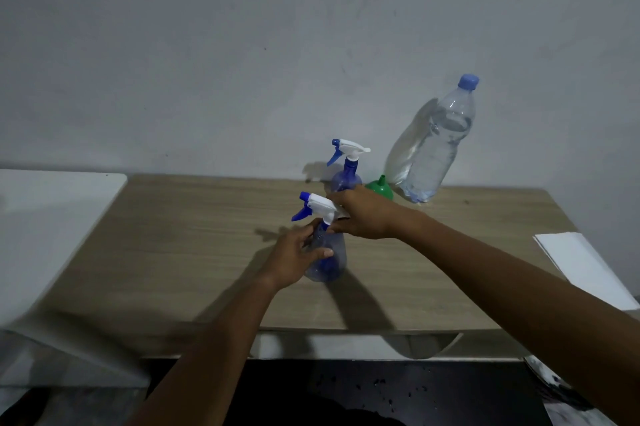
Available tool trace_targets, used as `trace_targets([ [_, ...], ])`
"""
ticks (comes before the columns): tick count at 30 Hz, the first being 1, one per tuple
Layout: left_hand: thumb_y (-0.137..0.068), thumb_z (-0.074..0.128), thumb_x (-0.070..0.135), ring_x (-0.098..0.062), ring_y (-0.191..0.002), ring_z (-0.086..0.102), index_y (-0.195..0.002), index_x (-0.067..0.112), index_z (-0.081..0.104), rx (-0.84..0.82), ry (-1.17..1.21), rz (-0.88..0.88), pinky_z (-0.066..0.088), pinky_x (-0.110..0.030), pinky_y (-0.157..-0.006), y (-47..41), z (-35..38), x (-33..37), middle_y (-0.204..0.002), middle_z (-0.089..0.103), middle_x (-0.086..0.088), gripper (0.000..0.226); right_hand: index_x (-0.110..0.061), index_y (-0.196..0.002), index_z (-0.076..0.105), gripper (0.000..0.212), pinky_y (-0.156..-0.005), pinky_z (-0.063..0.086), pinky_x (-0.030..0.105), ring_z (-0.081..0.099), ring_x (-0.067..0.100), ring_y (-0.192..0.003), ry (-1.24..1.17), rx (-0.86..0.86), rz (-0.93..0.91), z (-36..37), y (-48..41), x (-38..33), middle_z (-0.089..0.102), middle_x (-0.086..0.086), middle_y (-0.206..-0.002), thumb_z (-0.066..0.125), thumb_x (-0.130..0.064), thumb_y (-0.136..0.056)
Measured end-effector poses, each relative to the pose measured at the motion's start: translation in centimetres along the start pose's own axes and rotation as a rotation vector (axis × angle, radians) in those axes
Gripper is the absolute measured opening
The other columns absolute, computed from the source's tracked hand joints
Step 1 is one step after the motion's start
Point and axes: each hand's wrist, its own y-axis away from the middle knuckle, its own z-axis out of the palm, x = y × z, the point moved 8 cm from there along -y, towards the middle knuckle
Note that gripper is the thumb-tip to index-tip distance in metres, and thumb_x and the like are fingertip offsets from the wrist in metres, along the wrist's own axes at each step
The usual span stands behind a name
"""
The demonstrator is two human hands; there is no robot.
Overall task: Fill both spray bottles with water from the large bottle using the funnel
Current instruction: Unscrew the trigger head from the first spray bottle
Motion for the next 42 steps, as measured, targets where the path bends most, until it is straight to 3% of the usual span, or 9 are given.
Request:
trace_targets([
  [5, -0.087, 0.076, 0.007, -0.003, -0.12, 0.063, -0.142, 0.015, 0.055, 0.005, 0.0, 0.001, 0.05, -0.024, -0.104, -0.1, -0.2, -0.2, -0.127, 0.07, 0.009, 0.059, -0.029, -0.102, 0.06, 0.027, -0.067, 0.044, 0.019, 0.059, -0.001, -0.067, -0.102, -0.043, -0.034, 0.1, 0.3, 0.4, 0.058, -0.018, -0.08, 0.074, -0.011, -0.088],
  [11, -0.087, 0.076, 0.008, -0.008, -0.116, 0.066, -0.136, 0.014, 0.059, 0.034, -0.025, 0.01, 0.051, -0.024, -0.099, -0.2, -0.4, -0.5, -0.123, 0.072, 0.004, 0.052, -0.015, -0.107, 0.068, 0.032, -0.064, 0.038, 0.023, 0.051, 0.007, -0.071, -0.023, 0.018, -0.056, -0.2, -0.2, 0.2, 0.059, -0.007, -0.087, 0.077, -0.04, -0.088],
  [19, -0.087, 0.075, 0.003, -0.001, -0.111, 0.066, -0.133, 0.014, 0.06, 0.05, -0.021, -0.012, 0.05, -0.016, -0.091, -0.7, -0.2, -0.5, -0.12, 0.071, 0.003, 0.05, -0.011, -0.115, 0.068, 0.026, -0.068, 0.035, 0.023, 0.054, 0.016, -0.086, 0.024, -0.047, -0.056, -0.5, -0.7, 0.4, 0.062, 0.0, -0.098, 0.07, -0.028, -0.095],
  [23, -0.088, 0.075, 0.006, -0.003, -0.113, 0.066, -0.13, 0.024, 0.059, 0.042, -0.018, -0.031, 0.051, -0.018, -0.094, -0.7, 0.2, -0.3, -0.121, 0.071, 0.005, 0.049, -0.01, -0.108, 0.07, 0.02, -0.064, 0.034, 0.021, 0.053, 0.013, -0.078, -0.007, -0.04, -0.075, -0.9, -0.4, 0.4, 0.059, -0.004, -0.09, 0.071, -0.024, -0.094],
  [28, -0.086, 0.075, -0.001, -0.003, -0.104, 0.065, -0.13, 0.008, 0.061, 0.081, -0.046, -0.05, 0.049, -0.022, -0.092, -0.7, 0.0, -0.3, -0.115, 0.07, 0.005, 0.047, -0.01, -0.1, 0.071, 0.024, -0.064, 0.039, 0.024, 0.055, 0.01, -0.071, -0.046, 0.001, -0.047, -0.9, -0.3, 0.3, 0.063, -0.005, -0.081, 0.081, -0.025, -0.084],
  [31, -0.087, 0.074, 0.0, -0.004, -0.109, 0.067, -0.126, 0.018, 0.063, 0.092, -0.047, -0.043, 0.05, -0.019, -0.093, -0.5, 0.3, -0.1, -0.117, 0.072, 0.004, 0.045, -0.019, -0.087, 0.062, 0.02, -0.061, 0.032, 0.026, 0.045, 0.002, -0.063, -0.061, 0.047, -0.043, -0.6, -0.1, 0.5, 0.047, -0.016, -0.069, 0.081, -0.026, -0.084],
  [34, -0.087, 0.074, 0.002, -0.002, -0.108, 0.066, -0.124, 0.026, 0.062, 0.084, -0.019, -0.065, 0.05, -0.021, -0.093, -0.6, 0.4, -0.4, -0.116, 0.071, 0.006, 0.046, -0.022, -0.086, 0.054, 0.024, -0.063, 0.032, 0.024, 0.044, 0.003, -0.065, -0.019, 0.037, -0.069, -0.6, 0.0, 0.3, 0.05, -0.008, -0.075, 0.078, -0.023, -0.087],
  [39, -0.089, 0.074, 0.008, 0.011, -0.108, 0.063, -0.138, 0.021, 0.055, 0.086, -0.03, -0.086, 0.049, -0.008, -0.086, -0.3, 0.7, -0.3, -0.121, 0.068, 0.013, 0.054, -0.02, -0.085, 0.052, 0.023, -0.058, 0.029, 0.018, 0.043, 0.002, -0.063, -0.024, 0.016, -0.088, -0.6, 0.2, 0.5, 0.044, -0.015, -0.073, 0.074, -0.017, -0.09],
  [42, -0.088, 0.076, 0.008, -0.001, -0.12, 0.062, -0.144, 0.016, 0.052, 0.107, -0.016, -0.091, 0.05, -0.013, -0.095, -0.3, 0.3, -0.5, -0.13, 0.067, 0.007, 0.062, -0.02, -0.085, 0.053, 0.021, -0.064, 0.036, 0.025, 0.049, 0.008, -0.067, -0.013, -0.009, -0.085, -0.3, -0.2, 0.9, 0.05, -0.01, -0.075, 0.073, -0.014, -0.089],
])
